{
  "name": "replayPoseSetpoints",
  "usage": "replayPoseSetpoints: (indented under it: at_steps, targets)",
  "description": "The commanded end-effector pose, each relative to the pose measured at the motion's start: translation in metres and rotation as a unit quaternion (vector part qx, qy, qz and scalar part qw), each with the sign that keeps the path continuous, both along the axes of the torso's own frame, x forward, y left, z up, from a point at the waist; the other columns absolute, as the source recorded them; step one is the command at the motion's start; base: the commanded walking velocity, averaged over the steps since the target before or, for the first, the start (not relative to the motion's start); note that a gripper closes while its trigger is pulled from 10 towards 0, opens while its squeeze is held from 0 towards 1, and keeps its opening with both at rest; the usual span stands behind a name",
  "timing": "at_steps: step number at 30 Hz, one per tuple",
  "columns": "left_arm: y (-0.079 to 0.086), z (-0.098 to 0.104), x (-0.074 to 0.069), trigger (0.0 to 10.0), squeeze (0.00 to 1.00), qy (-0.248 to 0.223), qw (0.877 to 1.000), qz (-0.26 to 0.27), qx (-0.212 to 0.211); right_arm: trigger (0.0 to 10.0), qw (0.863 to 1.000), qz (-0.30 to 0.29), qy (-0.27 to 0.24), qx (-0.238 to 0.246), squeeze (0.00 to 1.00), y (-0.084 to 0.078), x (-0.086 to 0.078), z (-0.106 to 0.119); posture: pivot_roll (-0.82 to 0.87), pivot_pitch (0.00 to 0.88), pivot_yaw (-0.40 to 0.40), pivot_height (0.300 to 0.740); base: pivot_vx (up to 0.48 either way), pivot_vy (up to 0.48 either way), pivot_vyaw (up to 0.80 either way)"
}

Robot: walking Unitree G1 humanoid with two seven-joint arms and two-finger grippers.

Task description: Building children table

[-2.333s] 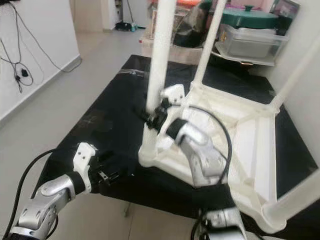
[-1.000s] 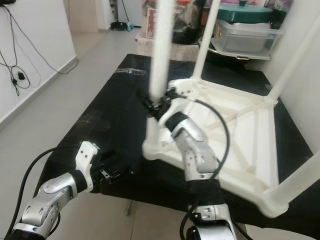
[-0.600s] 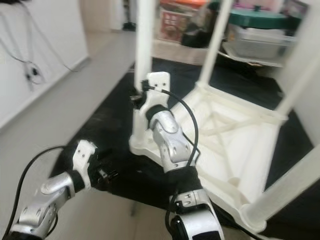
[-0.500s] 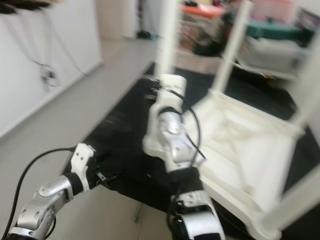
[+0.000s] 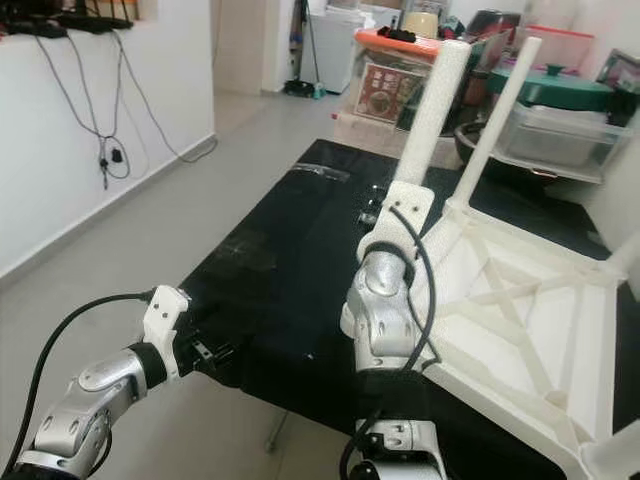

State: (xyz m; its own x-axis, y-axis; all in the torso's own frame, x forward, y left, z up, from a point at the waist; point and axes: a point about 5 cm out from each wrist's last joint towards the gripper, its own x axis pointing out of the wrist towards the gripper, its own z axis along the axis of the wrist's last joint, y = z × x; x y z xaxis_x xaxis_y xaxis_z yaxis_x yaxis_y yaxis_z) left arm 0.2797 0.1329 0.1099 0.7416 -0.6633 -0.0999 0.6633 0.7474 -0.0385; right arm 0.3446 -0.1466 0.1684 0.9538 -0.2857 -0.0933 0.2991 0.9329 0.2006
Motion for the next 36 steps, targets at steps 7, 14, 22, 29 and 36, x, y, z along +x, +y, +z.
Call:
replayPoseSetpoints:
  at_steps: [7,14,22,29,36]
  targets:
    - [-0.007,-0.003,-0.001,10.0,0.0,0.002,1.0,-0.002,-0.002,10.0,0.987,0.122,-0.073,0.077,0.0,0.004,0.02,0.035,0.05,0.0,-0.102,0.74,0.0,0.0,0.0]
    - [0.001,-0.001,0.003,10.0,0.0,-0.002,1.0,0.005,0.008,10.0,0.927,0.333,-0.144,0.09,0.0,0.023,0.032,0.069,0.06,0.0,-0.11,0.74,0.0,0.0,0.0]
    - [-0.002,-0.002,0.002,10.0,0.0,0.0,1.0,0.006,0.003,0.0,0.881,0.436,-0.165,0.079,0.0,0.049,0.022,0.064,0.07,0.0,-0.108,0.74,0.0,0.0,0.0]
    - [0.001,-0.001,0.003,10.0,0.0,0.0,1.0,0.009,0.004,0.0,0.944,0.309,-0.098,0.063,0.0,0.041,0.028,0.036,0.07,0.0,-0.107,0.74,0.0,0.0,0.0]
    - [-0.001,-0.004,0.001,10.0,0.0,0.005,1.0,0.014,-0.003,0.0,0.988,-0.141,0.054,-0.019,0.0,-0.046,-0.001,-0.018,0.04,0.0,-0.105,0.74,0.0,0.0,0.0]
